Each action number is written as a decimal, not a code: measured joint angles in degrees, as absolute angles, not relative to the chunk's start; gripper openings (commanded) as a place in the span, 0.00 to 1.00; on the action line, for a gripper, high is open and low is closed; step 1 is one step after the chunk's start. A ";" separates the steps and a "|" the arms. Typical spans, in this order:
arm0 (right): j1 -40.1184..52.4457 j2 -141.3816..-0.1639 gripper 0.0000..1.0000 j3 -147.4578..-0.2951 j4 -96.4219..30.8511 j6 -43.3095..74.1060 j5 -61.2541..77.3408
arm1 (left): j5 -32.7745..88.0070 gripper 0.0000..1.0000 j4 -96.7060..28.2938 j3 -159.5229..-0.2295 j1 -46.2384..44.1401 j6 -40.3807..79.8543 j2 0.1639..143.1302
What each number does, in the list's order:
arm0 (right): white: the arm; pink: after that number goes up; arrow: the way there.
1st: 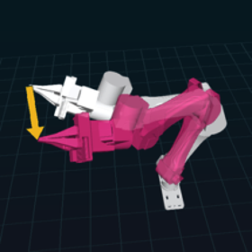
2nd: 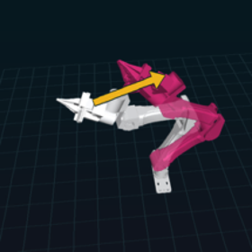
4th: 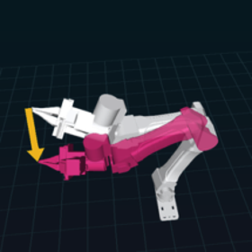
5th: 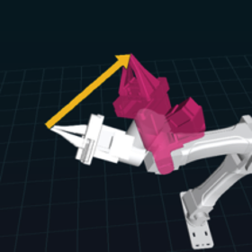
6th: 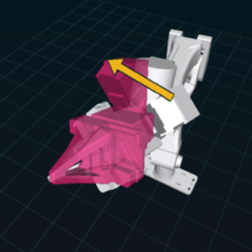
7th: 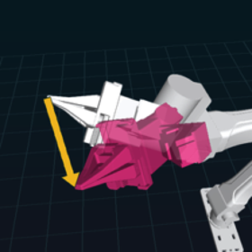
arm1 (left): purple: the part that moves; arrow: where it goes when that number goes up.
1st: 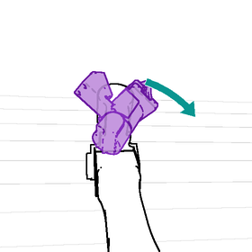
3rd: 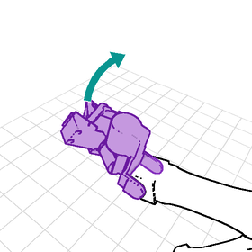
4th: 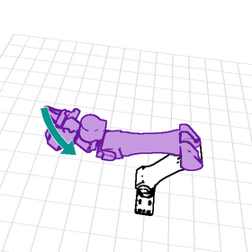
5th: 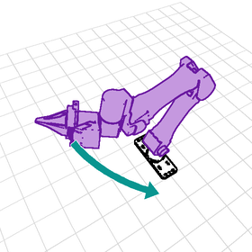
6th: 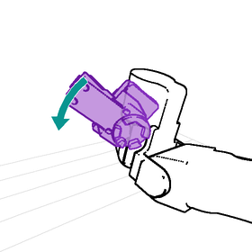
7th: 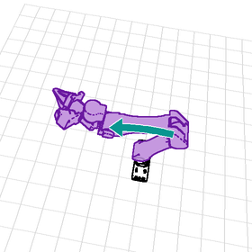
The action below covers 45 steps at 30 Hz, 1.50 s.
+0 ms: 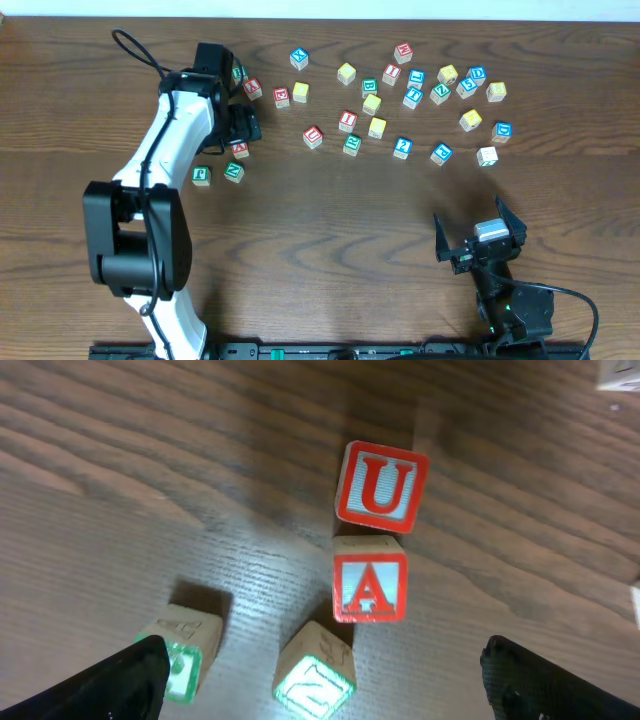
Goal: Spell out AI2
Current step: 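Lower the left gripper and close it on the red A block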
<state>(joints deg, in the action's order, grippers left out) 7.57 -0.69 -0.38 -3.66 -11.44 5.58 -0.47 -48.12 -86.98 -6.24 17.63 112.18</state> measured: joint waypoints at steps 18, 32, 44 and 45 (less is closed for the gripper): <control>7.57 -0.69 0.99 -0.38 -3.66 -11.44 5.58 | 0.05 0.98 -44.27 -87.05 -8.19 19.57 113.54; 7.57 -0.69 0.99 -0.38 -3.66 -11.44 5.58 | 0.08 0.98 -44.10 -87.15 -8.43 19.73 118.67; 7.57 -0.69 0.99 -0.38 -3.66 -11.44 5.58 | 0.08 0.96 -43.44 -87.15 -8.43 19.75 118.67; 7.57 -0.69 0.99 -0.38 -3.66 -11.44 5.58 | 0.08 0.96 -43.44 -87.15 -8.43 19.75 118.67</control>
